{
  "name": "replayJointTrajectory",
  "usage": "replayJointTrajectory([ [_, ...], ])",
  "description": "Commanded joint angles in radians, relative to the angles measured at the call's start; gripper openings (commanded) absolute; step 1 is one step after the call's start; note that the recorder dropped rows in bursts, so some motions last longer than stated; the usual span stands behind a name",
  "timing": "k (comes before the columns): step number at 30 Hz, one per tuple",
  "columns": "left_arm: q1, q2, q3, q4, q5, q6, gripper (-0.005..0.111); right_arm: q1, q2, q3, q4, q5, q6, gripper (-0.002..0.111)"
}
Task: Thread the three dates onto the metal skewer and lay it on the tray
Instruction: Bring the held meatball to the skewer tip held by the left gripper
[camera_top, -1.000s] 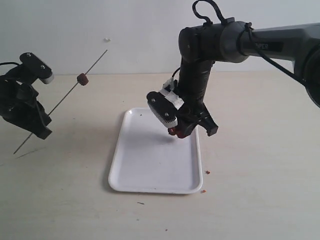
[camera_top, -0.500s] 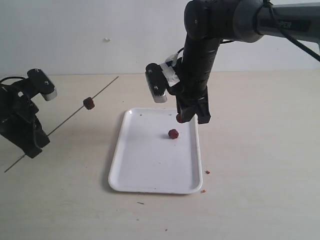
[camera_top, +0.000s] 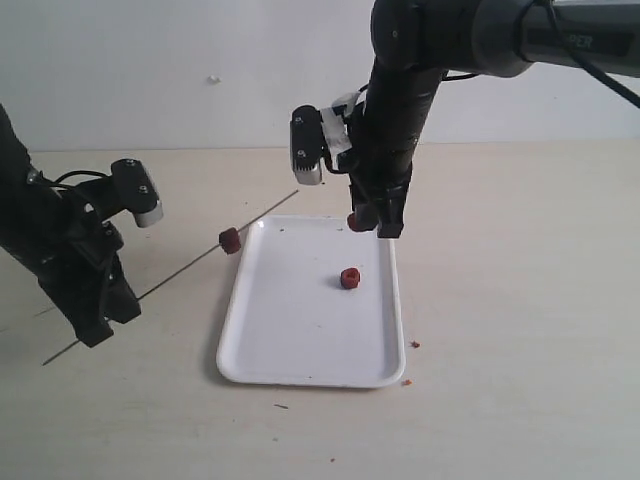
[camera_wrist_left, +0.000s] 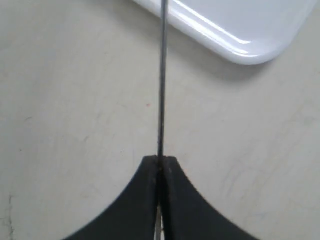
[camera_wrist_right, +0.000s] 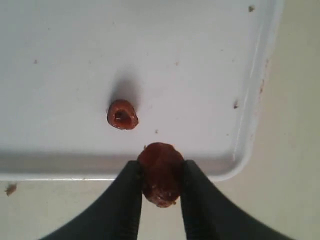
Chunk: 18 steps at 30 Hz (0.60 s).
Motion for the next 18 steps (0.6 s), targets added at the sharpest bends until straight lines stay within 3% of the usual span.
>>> replayJointTrajectory([
  [1, -0.030, -0.010, -0.004, 0.017, 0.012, 0.002, 0.000, -0.004, -0.061, 0.000, -0.001, 0.006, 0.041, 0.027],
  [9, -0.035, -0.010, -0.004, 0.012, 0.026, 0.000, 0.000, 0.006, -0.142, 0.000, -0.014, 0.040, 0.039, 0.027],
  [18, -0.090, -0.010, -0.046, 0.007, 0.035, -0.065, 0.000, 0.119, -0.147, 0.000, -0.250, 0.038, 0.147, 0.027],
])
